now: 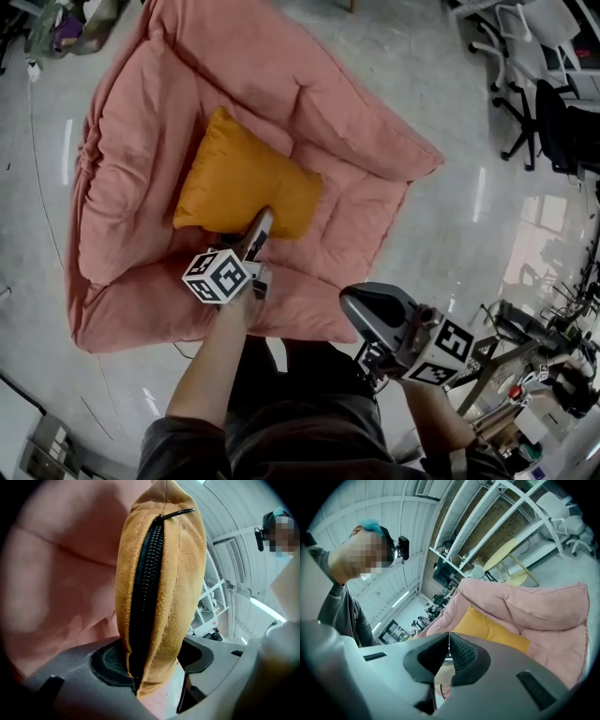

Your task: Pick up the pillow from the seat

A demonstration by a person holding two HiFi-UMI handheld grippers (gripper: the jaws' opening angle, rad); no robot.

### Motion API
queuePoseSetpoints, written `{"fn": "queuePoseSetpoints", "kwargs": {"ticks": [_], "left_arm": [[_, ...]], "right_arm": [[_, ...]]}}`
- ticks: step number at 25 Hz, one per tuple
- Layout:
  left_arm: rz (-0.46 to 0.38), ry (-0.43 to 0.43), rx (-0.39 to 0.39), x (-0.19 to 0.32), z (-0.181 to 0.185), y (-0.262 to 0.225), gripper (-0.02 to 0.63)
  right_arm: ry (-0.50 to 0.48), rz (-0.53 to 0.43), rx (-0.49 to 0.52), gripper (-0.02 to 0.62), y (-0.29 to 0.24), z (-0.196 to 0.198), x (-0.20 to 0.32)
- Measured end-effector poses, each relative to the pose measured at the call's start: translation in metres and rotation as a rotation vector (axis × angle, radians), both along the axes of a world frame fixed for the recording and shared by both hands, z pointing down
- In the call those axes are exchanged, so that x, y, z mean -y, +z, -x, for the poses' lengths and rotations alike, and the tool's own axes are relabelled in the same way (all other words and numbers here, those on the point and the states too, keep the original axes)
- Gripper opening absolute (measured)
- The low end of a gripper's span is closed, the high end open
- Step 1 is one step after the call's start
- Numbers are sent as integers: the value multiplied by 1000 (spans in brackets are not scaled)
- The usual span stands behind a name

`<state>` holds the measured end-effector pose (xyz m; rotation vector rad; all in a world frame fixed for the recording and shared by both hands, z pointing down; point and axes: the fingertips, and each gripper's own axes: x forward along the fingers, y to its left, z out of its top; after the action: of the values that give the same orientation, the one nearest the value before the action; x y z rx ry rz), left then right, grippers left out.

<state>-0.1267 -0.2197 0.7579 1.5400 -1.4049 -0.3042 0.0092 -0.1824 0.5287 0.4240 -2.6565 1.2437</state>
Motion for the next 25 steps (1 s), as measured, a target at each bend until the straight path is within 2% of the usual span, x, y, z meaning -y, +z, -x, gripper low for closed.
{"fn": "queuePoseSetpoints", "kwargs": {"ticks": [4, 9, 14, 21, 25], "left_arm": [[-111, 58, 13, 11, 7, -75, 284], [-257, 138, 41, 21, 11, -199, 284], [-440, 216, 91, 51, 27, -327, 284], [-607, 292, 143, 17, 7, -461, 284], [-670, 321, 171, 2, -7, -512, 284]], "right_arm": [[36, -71, 32, 16, -42, 5, 5], [86, -152, 73, 15, -117, 4, 7], [154, -303, 112, 17, -185, 8, 22], [211, -459, 174, 17, -271, -18, 2], [230, -522, 207, 17, -309, -31, -4]]}}
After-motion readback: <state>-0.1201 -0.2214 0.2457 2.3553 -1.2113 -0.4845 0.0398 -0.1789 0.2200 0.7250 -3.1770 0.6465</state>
